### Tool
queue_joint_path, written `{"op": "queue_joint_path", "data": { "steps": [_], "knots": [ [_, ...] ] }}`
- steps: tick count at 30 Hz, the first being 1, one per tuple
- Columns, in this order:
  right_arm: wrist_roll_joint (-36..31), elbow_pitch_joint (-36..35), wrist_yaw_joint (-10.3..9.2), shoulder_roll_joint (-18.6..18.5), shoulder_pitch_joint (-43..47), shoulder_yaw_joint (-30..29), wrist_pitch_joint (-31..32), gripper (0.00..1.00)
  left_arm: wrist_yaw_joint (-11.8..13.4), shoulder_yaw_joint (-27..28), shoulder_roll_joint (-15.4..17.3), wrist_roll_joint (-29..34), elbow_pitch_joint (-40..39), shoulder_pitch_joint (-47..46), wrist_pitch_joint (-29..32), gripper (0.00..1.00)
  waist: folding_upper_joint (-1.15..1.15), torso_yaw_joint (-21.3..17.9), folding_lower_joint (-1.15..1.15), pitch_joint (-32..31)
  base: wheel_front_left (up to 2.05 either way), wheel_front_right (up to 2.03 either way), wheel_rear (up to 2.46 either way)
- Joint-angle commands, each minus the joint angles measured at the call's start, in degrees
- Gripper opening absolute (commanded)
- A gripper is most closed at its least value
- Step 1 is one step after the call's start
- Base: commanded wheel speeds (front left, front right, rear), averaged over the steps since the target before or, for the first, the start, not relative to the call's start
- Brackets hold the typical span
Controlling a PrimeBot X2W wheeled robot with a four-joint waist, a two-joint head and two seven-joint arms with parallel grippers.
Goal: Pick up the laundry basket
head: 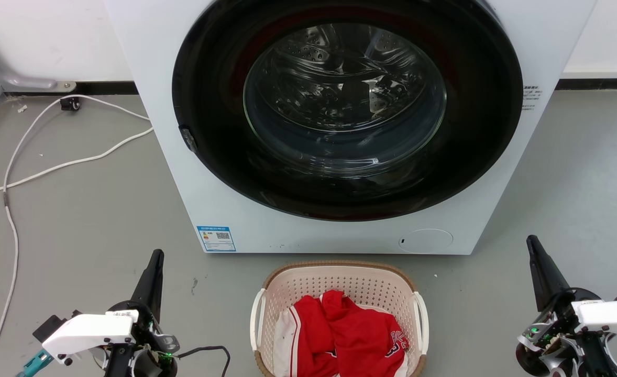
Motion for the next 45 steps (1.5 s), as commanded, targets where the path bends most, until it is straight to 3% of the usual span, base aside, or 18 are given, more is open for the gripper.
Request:
{"op": "queue_joint_path", "data": {
  "steps": [1,16,17,38,39,45],
  "knots": [
    [-0.14,0.04,0.0,0.21,-0.63,-0.1,0.24,0.0,-0.18,0.19,-0.08,0.31,0.07,-0.61,0.04,0.0,0.0,0.0,0.0,0.0,0.0,0.0,0.0],
    [-0.26,0.04,0.0,0.28,-0.65,-0.2,0.24,0.0,-0.18,0.28,-0.15,0.42,0.08,-0.62,0.1,0.0,0.0,0.0,0.0,0.0,0.0,0.0,0.0],
    [-0.01,0.11,0.0,0.08,0.07,-0.09,0.14,1.0,0.01,0.07,-0.08,0.0,0.11,0.07,0.06,1.0,0.0,0.0,0.0,0.0,0.0,0.0,0.0],
    [-4.04,-1.73,0.0,0.24,2.72,1.18,-4.63,1.0,0.03,-0.63,-0.35,4.37,-2.43,2.75,-4.73,1.0,0.0,-0.11,0.0,0.06,0.0,0.0,0.0],
    [-7.16,-1.92,0.0,0.25,2.79,1.09,-5.36,1.0,0.02,-0.11,-0.34,6.55,-2.57,3.08,-5.47,1.0,0.0,-0.17,0.0,0.05,0.0,0.0,0.0],
    [-11.47,-2.6,0.01,0.26,2.86,0.38,-6.81,1.0,0.0,1.31,-0.33,10.72,-3.73,3.29,-6.89,1.0,0.0,-0.24,0.0,0.06,0.0,0.0,0.0]
  ]
}}
